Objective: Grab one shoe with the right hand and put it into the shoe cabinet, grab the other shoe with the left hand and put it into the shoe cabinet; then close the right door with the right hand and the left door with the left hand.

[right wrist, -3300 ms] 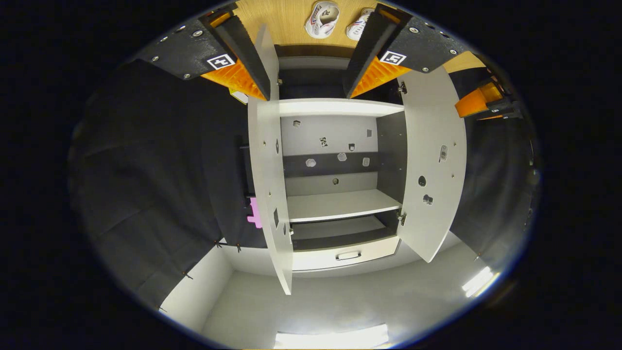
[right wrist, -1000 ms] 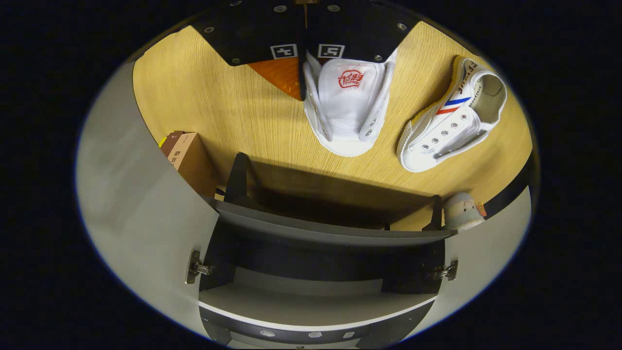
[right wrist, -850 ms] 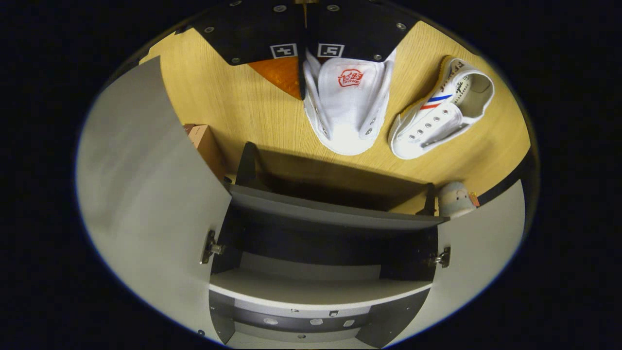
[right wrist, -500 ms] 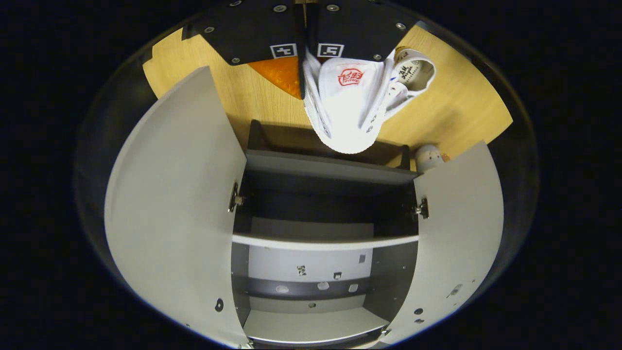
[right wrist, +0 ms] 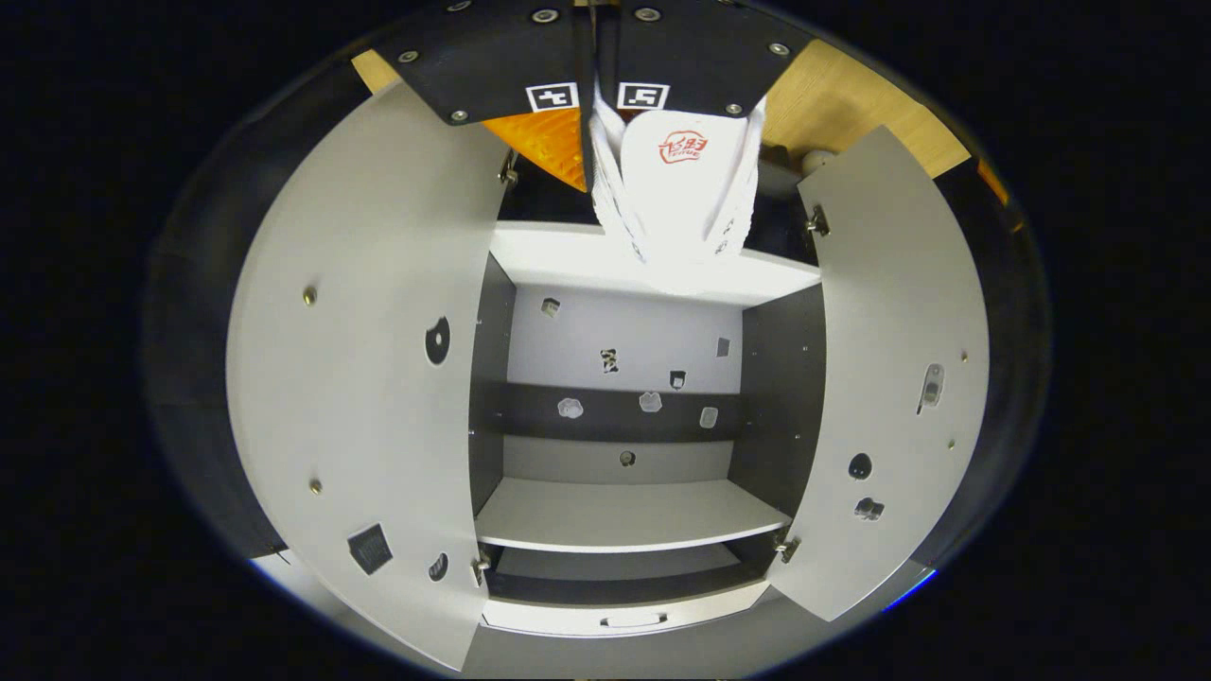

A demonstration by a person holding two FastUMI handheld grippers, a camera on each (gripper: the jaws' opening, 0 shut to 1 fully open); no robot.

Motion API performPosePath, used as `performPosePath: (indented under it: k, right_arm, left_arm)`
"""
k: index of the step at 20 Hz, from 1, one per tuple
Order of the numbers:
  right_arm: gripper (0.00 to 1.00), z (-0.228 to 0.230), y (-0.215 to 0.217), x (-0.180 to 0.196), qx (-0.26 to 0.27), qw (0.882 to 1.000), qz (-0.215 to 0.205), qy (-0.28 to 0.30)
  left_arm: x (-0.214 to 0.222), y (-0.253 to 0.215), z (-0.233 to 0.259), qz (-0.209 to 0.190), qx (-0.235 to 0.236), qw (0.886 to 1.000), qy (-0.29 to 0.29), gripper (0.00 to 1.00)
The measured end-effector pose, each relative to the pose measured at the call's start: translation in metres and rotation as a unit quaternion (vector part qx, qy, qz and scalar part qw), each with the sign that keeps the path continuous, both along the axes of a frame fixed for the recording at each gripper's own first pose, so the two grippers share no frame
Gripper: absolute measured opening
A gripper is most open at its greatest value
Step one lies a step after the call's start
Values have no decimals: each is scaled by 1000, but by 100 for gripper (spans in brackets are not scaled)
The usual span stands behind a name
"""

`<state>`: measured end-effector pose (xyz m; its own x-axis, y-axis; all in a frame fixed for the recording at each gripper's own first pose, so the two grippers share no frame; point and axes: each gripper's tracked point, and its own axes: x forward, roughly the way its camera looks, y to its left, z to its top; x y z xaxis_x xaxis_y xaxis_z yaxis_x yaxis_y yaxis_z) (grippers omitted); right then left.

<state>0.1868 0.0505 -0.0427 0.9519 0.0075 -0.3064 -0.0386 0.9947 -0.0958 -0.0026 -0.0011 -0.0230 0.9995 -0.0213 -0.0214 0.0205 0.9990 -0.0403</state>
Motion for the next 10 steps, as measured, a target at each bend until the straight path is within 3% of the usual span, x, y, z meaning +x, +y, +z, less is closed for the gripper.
performPosePath:
  k: [5,10]
  right_arm:
    - [0,26,10,91,44,999,-20,18]
    - [1,-29,-28,203,0,989,-121,84]
  left_arm:
    - [-7,11,2,6,17,1000,-1,96]
    - [-12,21,-6,16,0,1000,14,96]
